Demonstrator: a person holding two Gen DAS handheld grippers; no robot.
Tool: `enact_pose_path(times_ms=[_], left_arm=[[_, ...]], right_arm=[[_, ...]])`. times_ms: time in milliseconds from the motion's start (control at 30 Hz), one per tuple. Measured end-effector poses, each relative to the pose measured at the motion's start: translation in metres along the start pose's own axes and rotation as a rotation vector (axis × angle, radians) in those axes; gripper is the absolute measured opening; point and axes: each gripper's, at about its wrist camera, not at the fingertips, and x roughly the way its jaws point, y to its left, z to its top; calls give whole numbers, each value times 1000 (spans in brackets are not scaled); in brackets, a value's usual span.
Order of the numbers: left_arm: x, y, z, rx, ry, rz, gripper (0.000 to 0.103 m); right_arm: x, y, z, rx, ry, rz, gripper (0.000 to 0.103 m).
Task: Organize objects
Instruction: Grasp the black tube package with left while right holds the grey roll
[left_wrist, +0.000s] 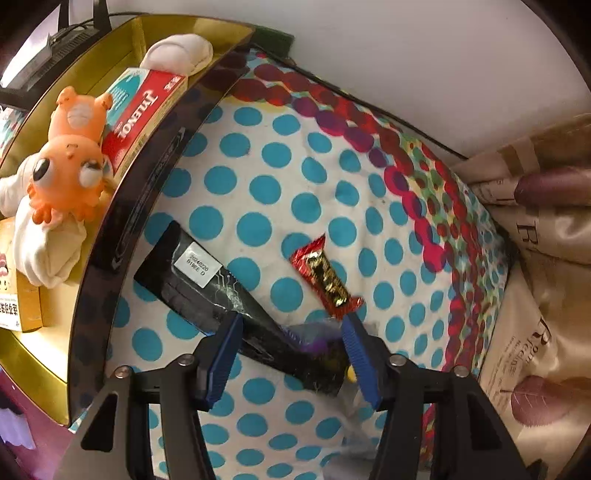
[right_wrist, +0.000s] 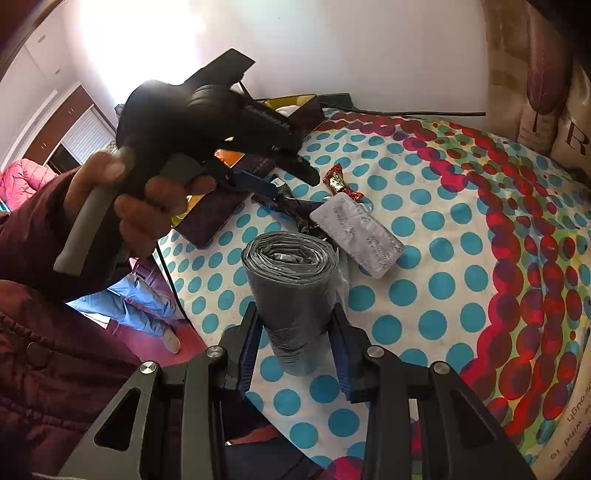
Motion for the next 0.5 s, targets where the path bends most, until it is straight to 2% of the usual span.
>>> enact_pose_path(times_ms=[100, 133, 200, 300, 333, 367, 433, 500], left_arm=[[4, -8, 2, 34, -5, 14, 14], [5, -9, 3, 38, -4, 19, 10], [6, -7, 5, 23, 6, 6, 7], [4, 0, 4, -41, 21, -12, 8], [2, 3, 2, -70, 15, 4, 12], [-1, 6, -1, -97, 17, 21, 17], [-4, 11, -6, -137, 24, 17, 36], [-6, 13, -9, -172, 18, 36, 46]], right_arm=[[-2, -4, -2, 11, -9, 7, 34], [-2, -5, -2, 13, -13, 8, 34], [-2, -6, -2, 14, -16, 8, 34], [-2, -9, -1, 20, -20, 11, 34], [-1, -10, -1, 20, -19, 13, 34], [-1, -10, -1, 19, -20, 12, 34], [1, -12, 0, 19, -19, 16, 34], [4, -13, 1, 20, -18, 18, 34]])
